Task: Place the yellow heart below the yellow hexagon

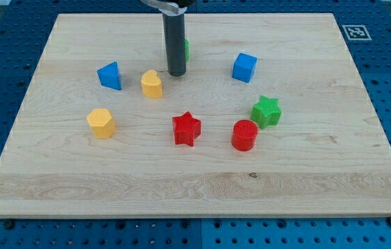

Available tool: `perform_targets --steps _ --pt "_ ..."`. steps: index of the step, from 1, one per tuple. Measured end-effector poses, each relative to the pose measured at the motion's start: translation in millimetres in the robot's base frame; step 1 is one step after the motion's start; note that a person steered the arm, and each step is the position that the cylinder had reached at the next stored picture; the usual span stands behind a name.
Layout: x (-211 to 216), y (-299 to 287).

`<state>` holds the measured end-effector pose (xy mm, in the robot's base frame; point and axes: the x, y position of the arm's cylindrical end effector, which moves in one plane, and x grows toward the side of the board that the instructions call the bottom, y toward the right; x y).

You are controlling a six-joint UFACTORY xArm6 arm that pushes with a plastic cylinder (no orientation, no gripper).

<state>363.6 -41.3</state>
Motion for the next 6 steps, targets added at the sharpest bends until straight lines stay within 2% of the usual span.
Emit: perform_targets --steps 2,4,6 --pt "13 -43" --pt "102 -43" --pt "106 -18"
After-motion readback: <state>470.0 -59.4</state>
